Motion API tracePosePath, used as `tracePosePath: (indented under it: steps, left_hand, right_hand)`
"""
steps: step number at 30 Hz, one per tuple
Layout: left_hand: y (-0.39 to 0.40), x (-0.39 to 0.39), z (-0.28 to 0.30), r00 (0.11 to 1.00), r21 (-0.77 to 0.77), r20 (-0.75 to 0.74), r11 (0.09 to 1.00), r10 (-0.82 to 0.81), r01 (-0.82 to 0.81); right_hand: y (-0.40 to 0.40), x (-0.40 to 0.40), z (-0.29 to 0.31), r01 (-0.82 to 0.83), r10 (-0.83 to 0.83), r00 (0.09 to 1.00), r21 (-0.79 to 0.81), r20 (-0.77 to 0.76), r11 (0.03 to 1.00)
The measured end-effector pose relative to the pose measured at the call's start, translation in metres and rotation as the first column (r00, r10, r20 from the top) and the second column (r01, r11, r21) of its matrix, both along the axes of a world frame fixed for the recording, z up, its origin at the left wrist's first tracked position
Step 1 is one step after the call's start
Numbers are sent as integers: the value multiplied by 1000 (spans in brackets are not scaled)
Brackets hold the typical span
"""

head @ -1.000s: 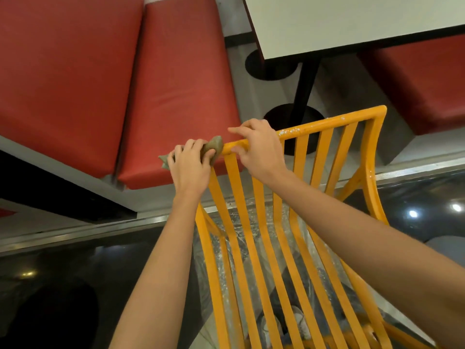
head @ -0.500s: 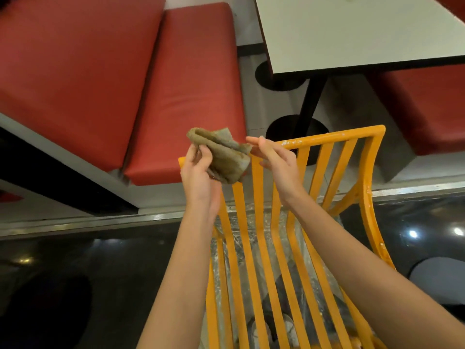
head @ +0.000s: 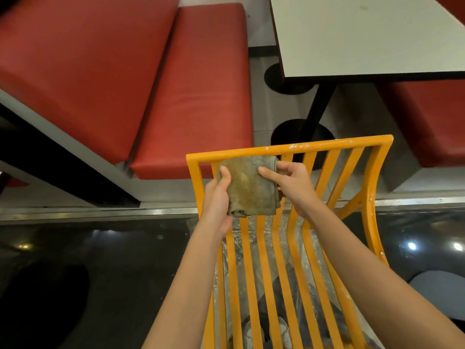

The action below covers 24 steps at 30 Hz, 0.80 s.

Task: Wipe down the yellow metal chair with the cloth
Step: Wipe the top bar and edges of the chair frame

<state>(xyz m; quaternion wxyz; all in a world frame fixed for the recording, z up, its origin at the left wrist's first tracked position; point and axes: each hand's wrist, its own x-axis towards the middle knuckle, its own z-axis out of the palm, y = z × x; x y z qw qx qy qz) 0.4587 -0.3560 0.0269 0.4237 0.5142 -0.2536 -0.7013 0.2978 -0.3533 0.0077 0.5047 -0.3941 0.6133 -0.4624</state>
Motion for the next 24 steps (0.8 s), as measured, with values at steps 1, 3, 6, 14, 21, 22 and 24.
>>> tracePosePath:
  steps: [1, 3, 6, 14, 21, 22, 24]
  left_hand:
    - [2, 2, 1, 999, -25, 50, 1000, -12, 13]
    - [4, 3, 2, 985, -88, 169, 996, -19, 35]
    - [3, 3, 0, 971, -122, 240, 991, -20, 50]
    - [-46, 29, -18, 671, -580, 644, 806, 367, 117]
    - [-79, 42, -66, 244, -399, 917, 725, 316, 562]
    - [-80, 43, -70, 282, -413, 910, 725, 304, 551]
    - [-82, 45, -76, 426, -510, 846, 722, 322, 467]
  right_hand:
    - [2, 0, 1, 6, -8, 998, 31, 60, 999]
    - [6, 2, 3, 7, -31, 976, 113, 216, 994]
    - [9, 1, 7, -32, -71, 922, 257, 382, 966]
    - [-20, -9, 50, 153, -115, 960, -133, 256, 979]
    - [-77, 43, 6, -499, 43, 564, -299, -824, 814]
    - [-81, 49, -11, -545, 28, 426, -232, -904, 806]
    - [-85, 53, -38, -549, -16, 339, -212, -940, 808]
